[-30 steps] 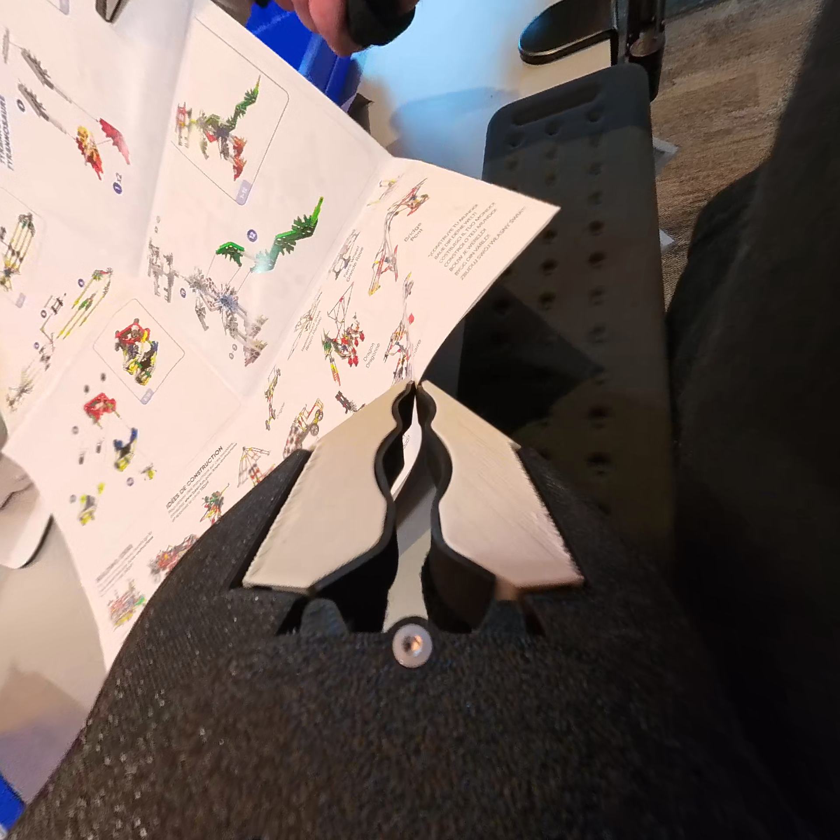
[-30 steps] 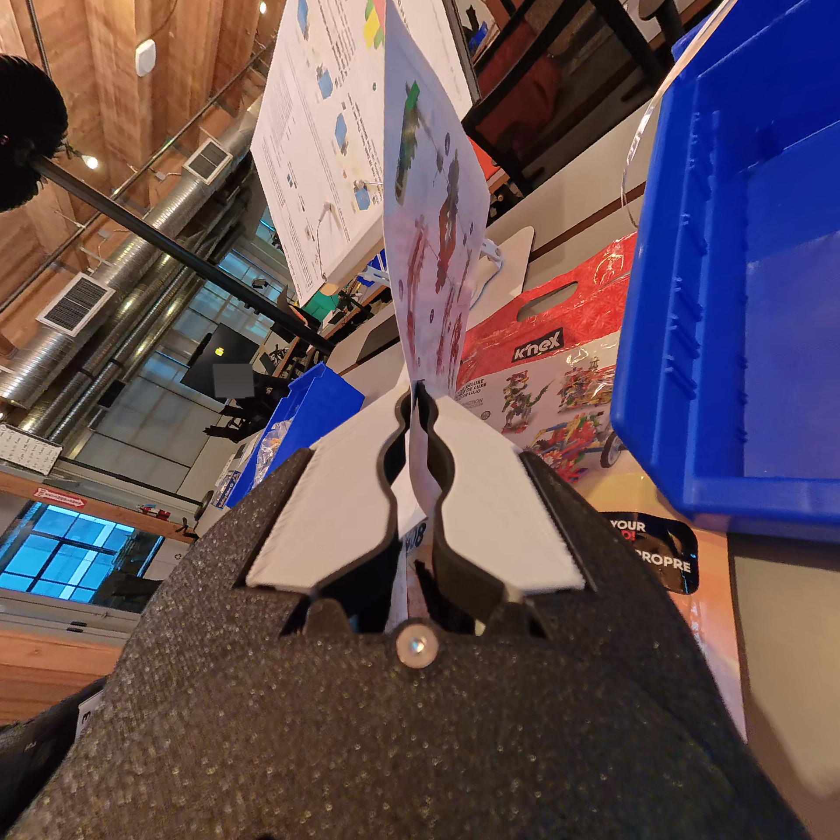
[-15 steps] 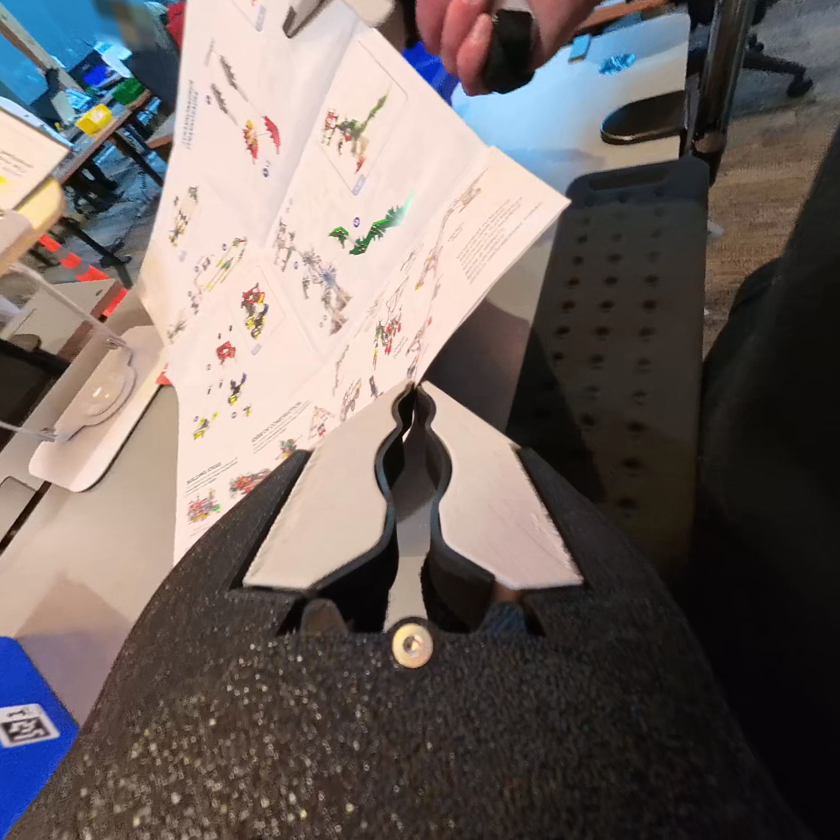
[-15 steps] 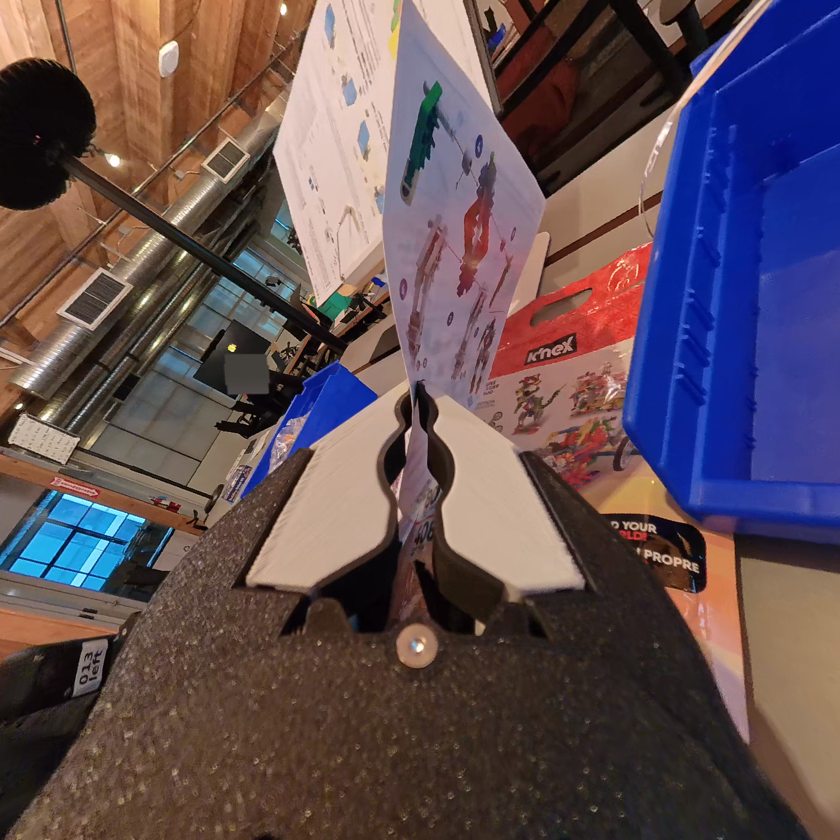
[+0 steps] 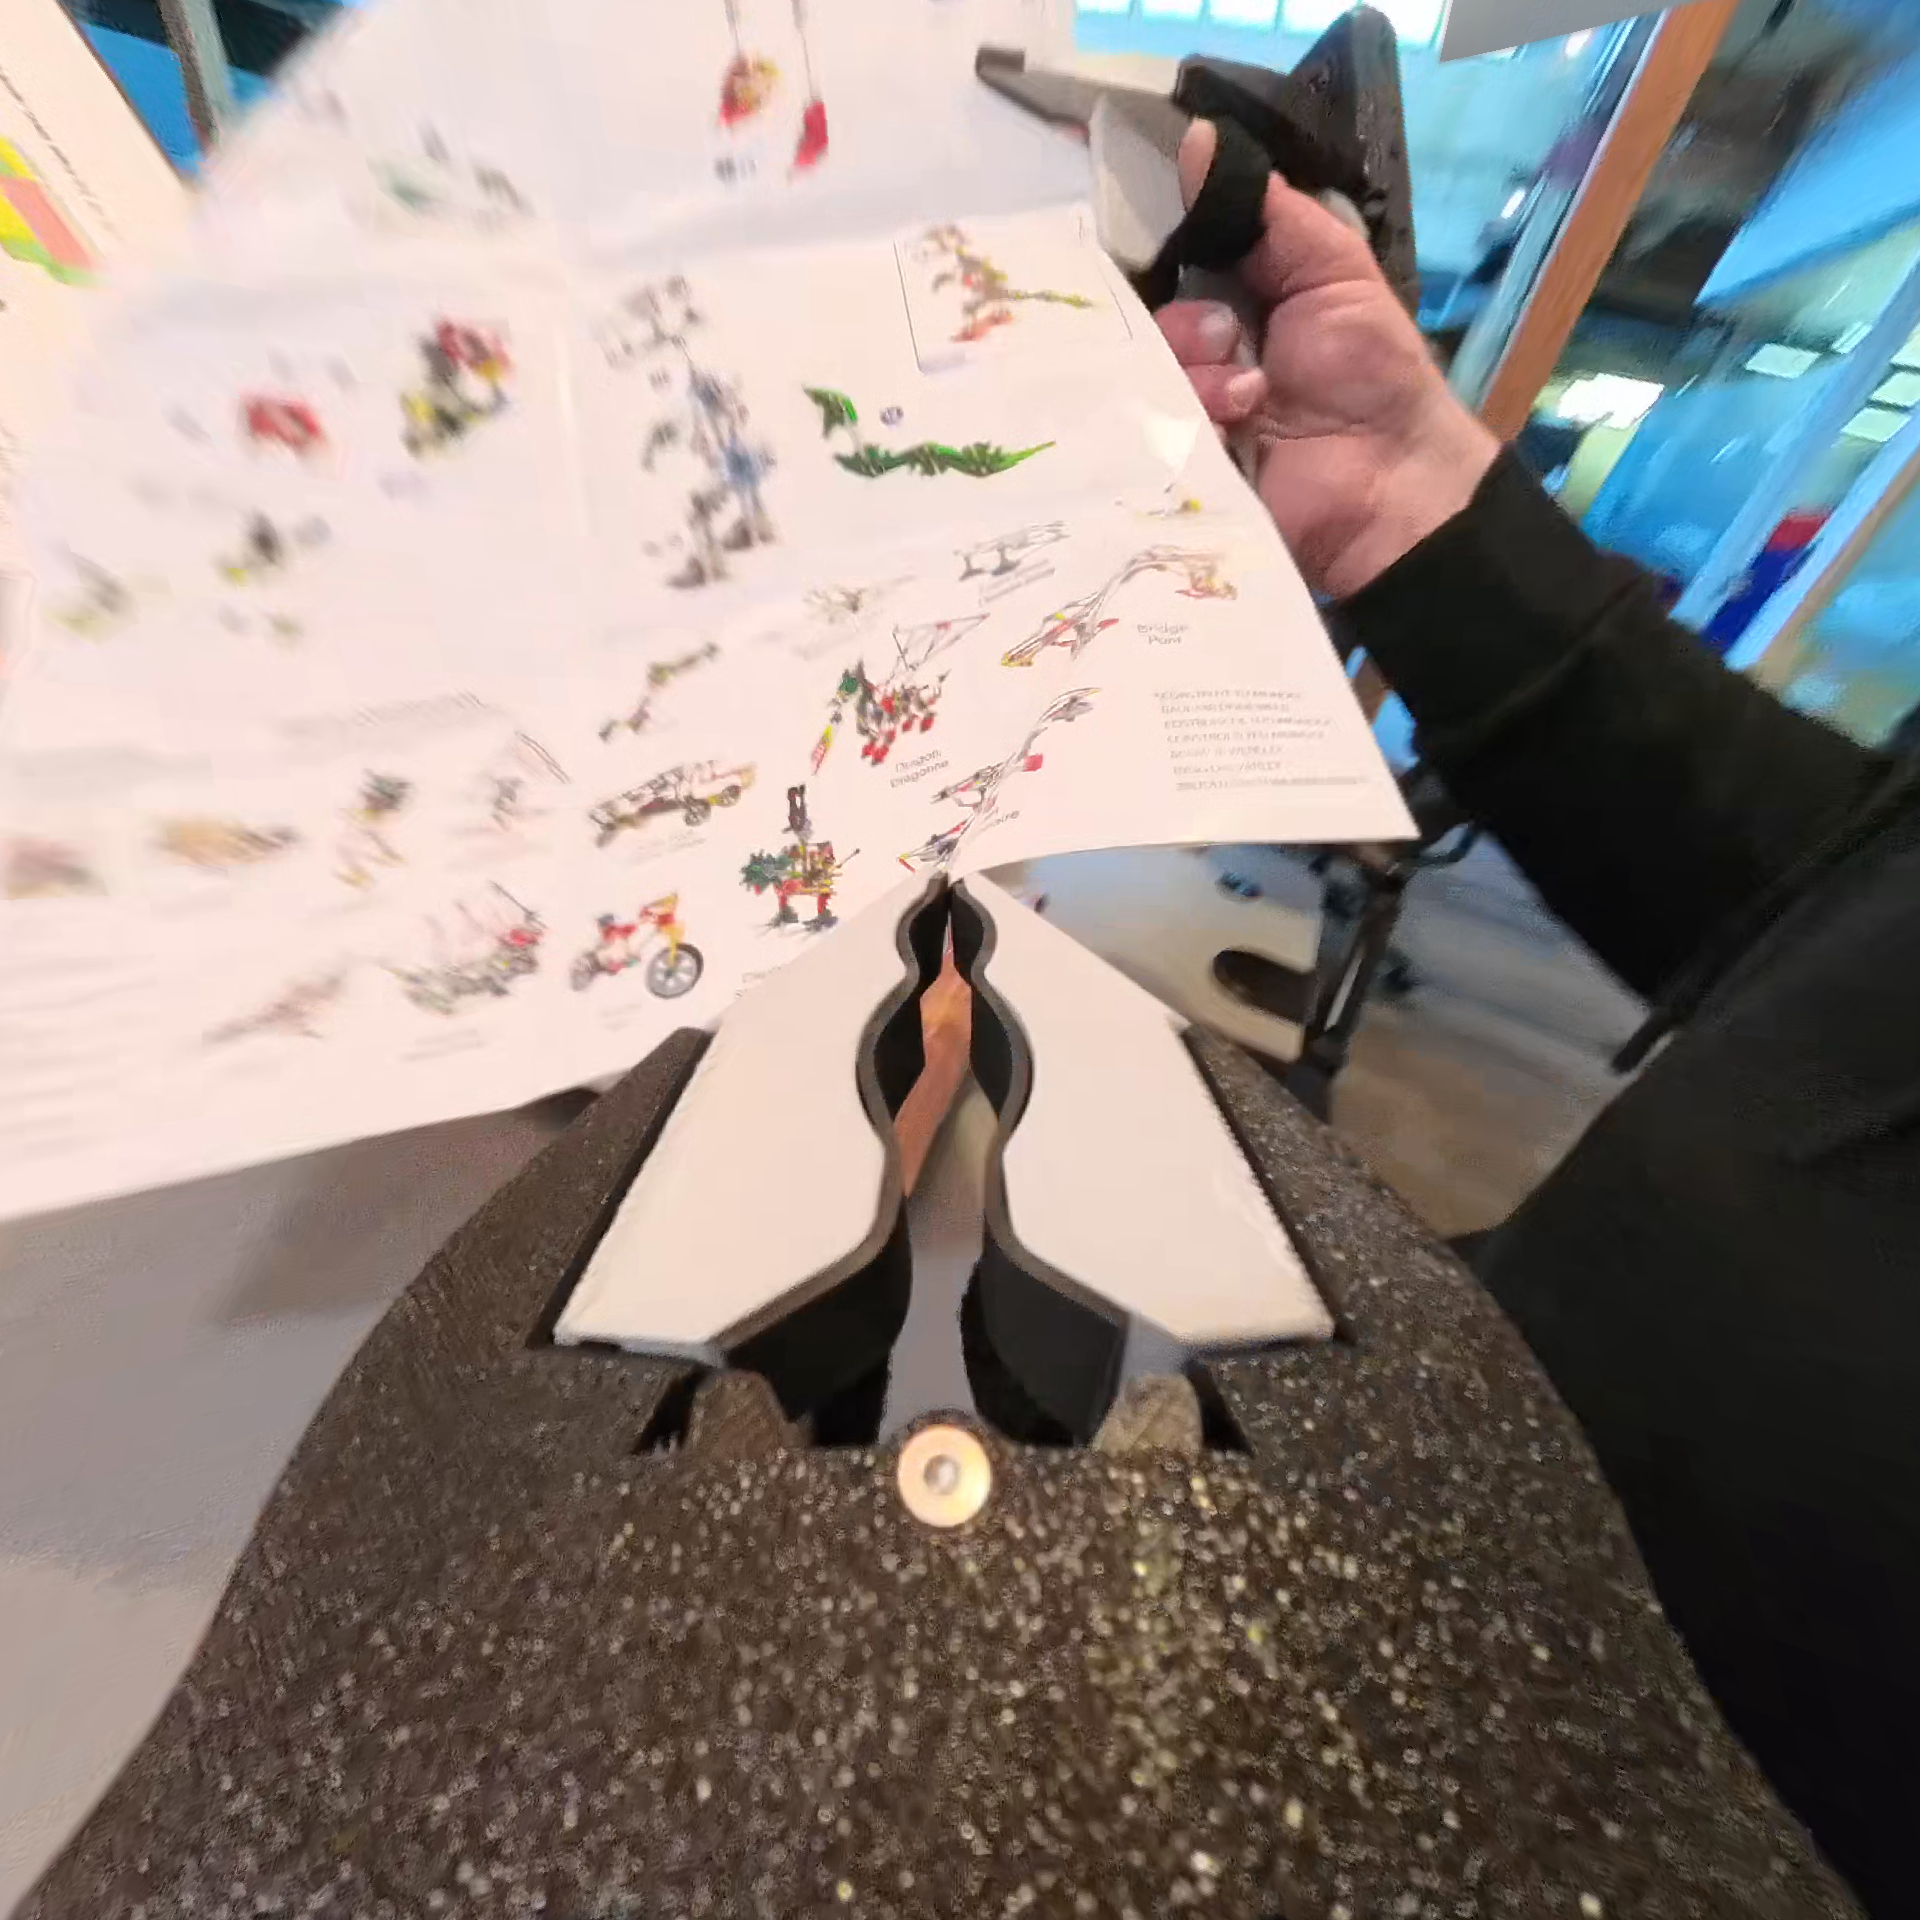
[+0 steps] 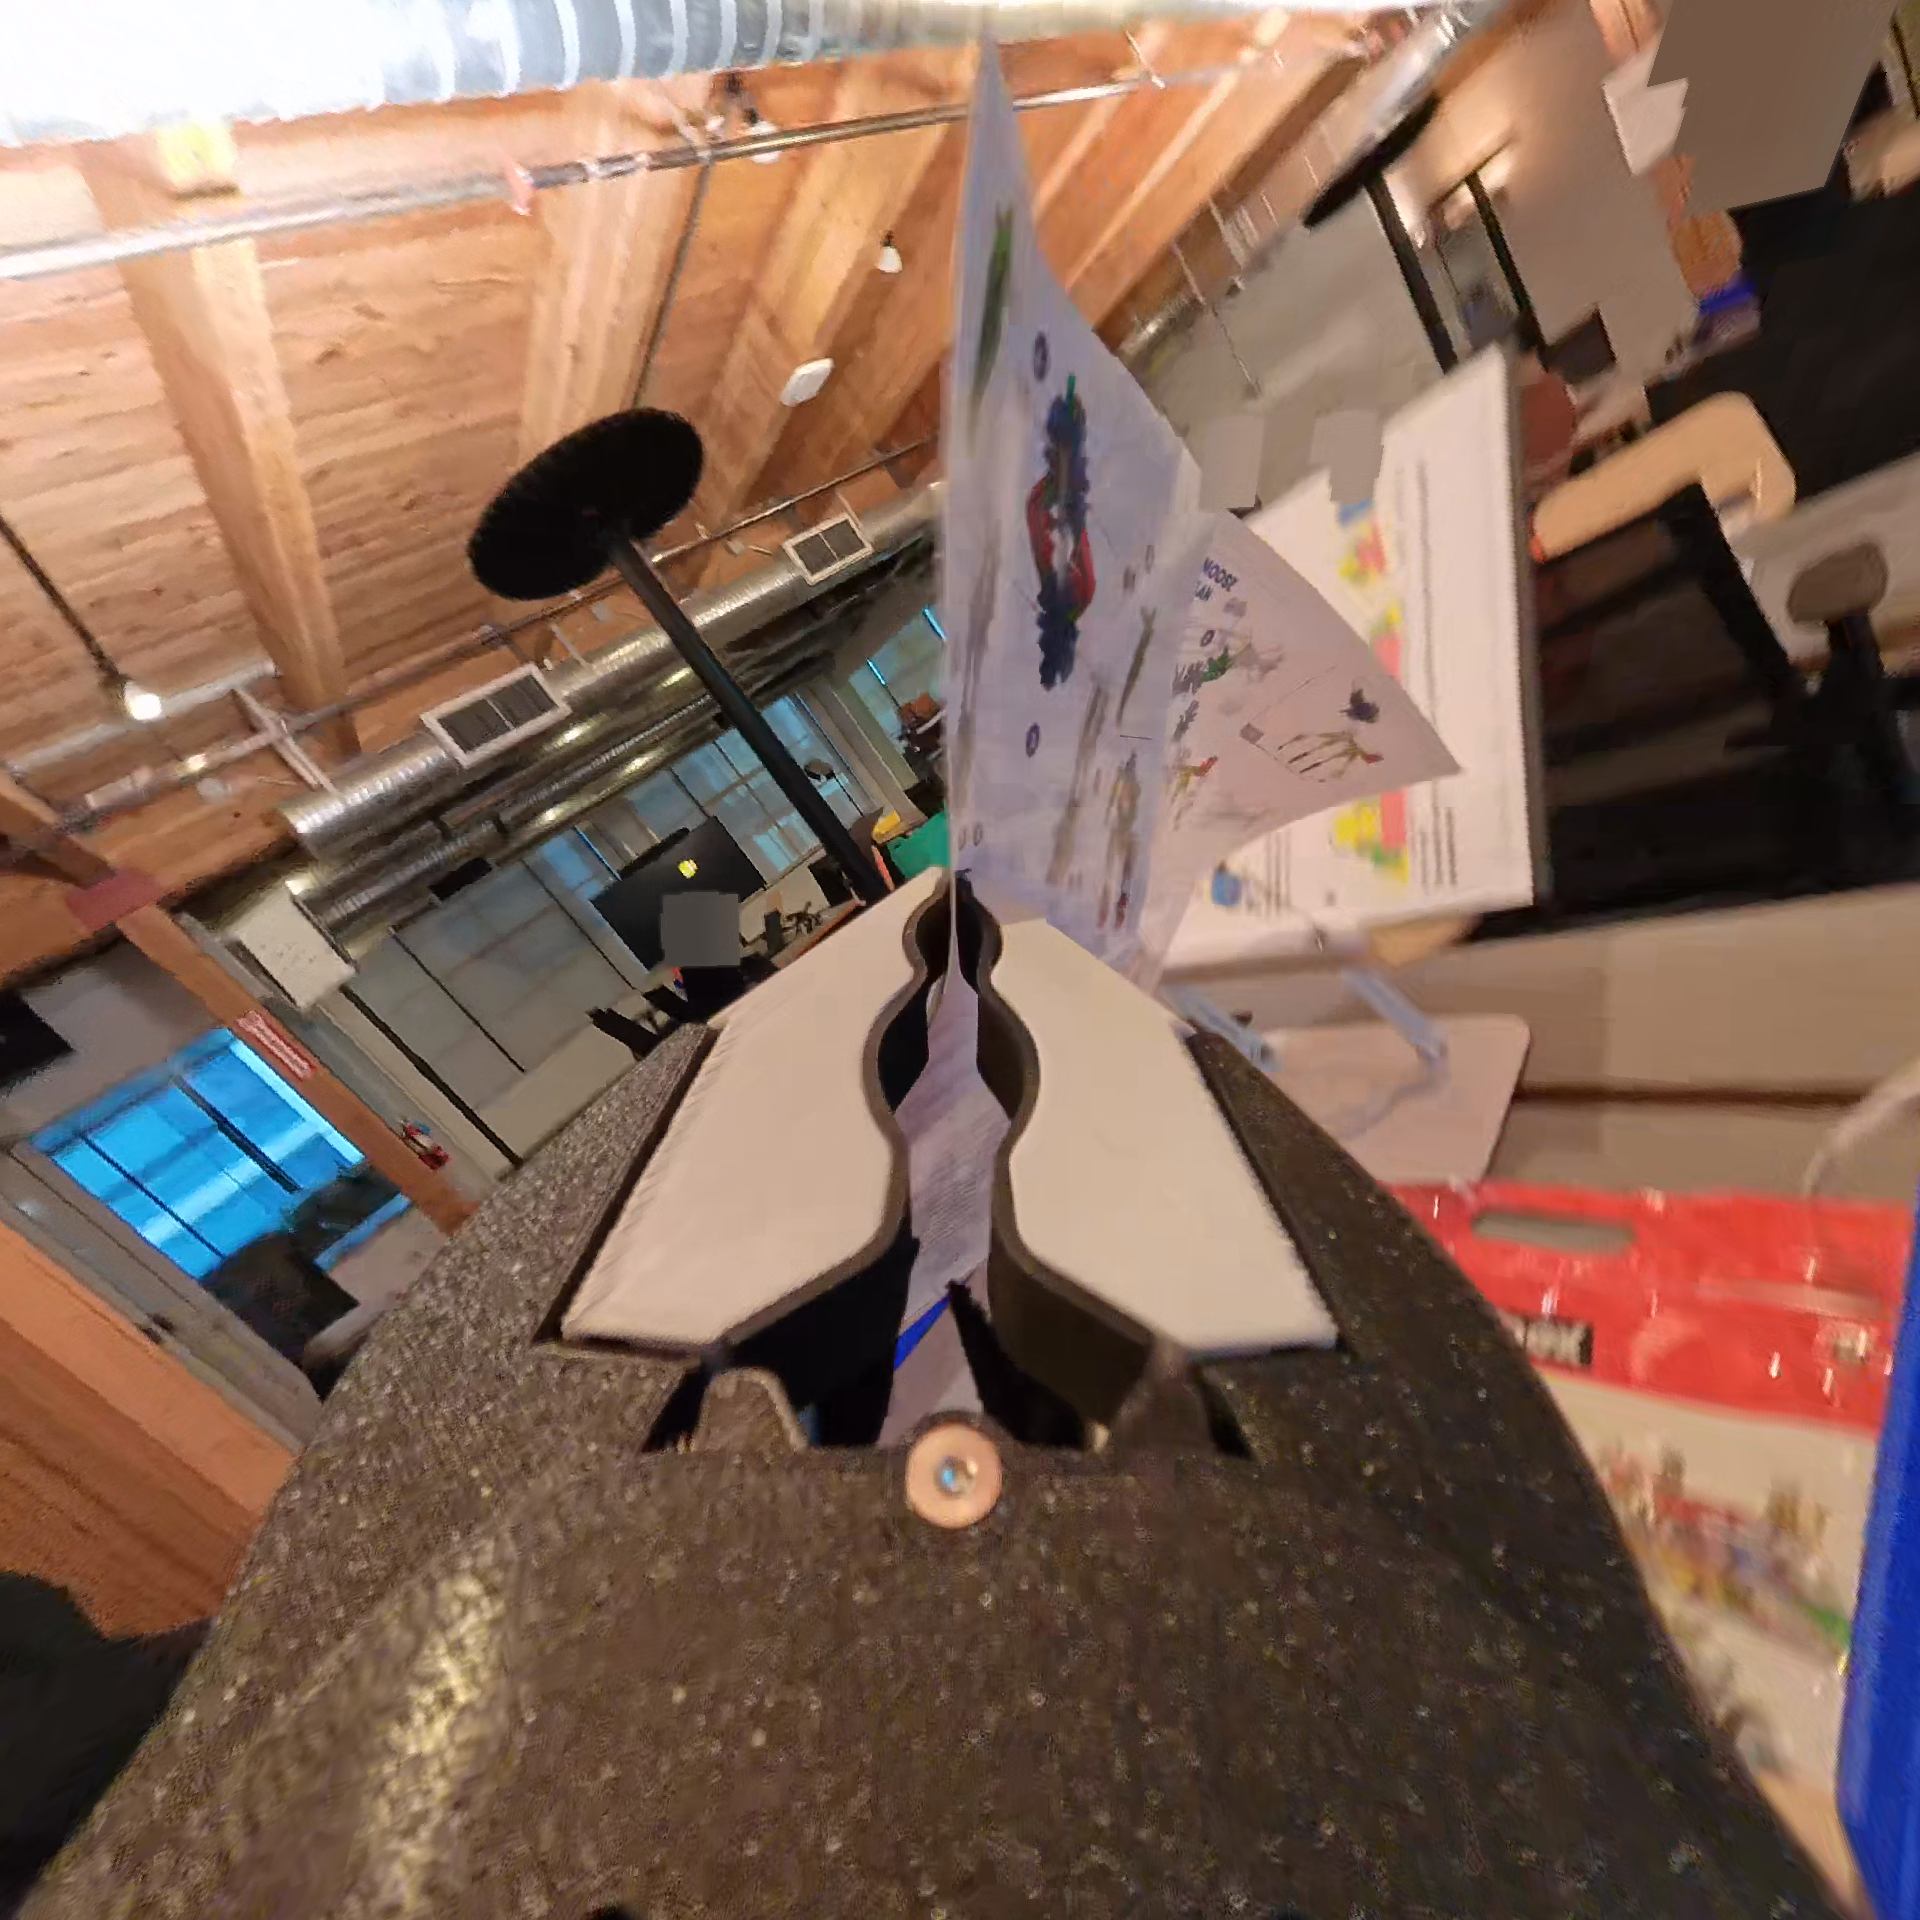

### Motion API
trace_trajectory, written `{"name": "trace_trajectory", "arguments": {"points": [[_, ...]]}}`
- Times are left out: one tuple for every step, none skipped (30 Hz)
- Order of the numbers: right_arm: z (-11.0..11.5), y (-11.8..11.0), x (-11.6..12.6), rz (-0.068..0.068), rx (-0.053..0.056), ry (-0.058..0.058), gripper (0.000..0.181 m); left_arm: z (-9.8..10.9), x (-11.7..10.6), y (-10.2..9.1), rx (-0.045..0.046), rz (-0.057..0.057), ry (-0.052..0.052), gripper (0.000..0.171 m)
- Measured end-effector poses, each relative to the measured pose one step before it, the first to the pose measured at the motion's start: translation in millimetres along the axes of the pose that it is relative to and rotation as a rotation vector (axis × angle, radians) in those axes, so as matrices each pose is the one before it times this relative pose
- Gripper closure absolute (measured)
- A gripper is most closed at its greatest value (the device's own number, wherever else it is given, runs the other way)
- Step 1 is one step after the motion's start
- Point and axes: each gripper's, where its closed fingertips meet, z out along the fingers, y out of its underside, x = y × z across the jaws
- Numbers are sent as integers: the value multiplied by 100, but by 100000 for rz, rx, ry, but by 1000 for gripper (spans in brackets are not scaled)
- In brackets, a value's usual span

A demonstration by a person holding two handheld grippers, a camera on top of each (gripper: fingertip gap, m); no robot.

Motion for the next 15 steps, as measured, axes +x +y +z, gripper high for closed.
{"name": "trace_trajectory", "arguments": {"points": [[711,-1290,-1420,-5756,-185,6,181,342,294,-618,2342,-5033,3622,171],[602,-1323,-1389,-5211,664,-412,181,412,343,-559,2451,-4755,3814,171],[505,-1205,-1387,-3776,825,-1527,181,502,212,-384,1568,-3347,2601,171],[406,-988,-1034,-2926,609,-569,181,633,275,-122,1,-1833,2943,171],[282,-704,-601,-2939,254,949,181,672,350,38,-1039,-1390,3703,171],[157,-408,-340,-2461,-220,1154,181,523,133,-214,494,-497,1955,171],[36,-144,-67,-1487,-354,1281,181,481,-6,-86,-250,-254,1150,171],[-86,50,197,-202,-239,1528,181,490,63,191,-1652,-915,2079,171],[-183,231,358,1022,-326,1259,181,391,-7,231,-1480,-1562,1823,171],[-242,374,402,1382,-374,908,181,235,41,209,-1318,-1617,2079,171],[-301,438,445,1204,-304,1172,181,91,103,286,-1892,54,2168,171],[-333,458,400,862,-444,1368,181,-77,-94,440,-3601,1284,699,161],[-365,408,256,-134,-398,1250,181,-318,-273,246,-2821,1464,-275,147],[-358,314,73,-1486,-256,1162,181,-518,-399,88,-2049,1141,-624,133],[-360,197,-19,-2294,-27,1402,181,-666,-440,186,-3457,46,515,119]]}}
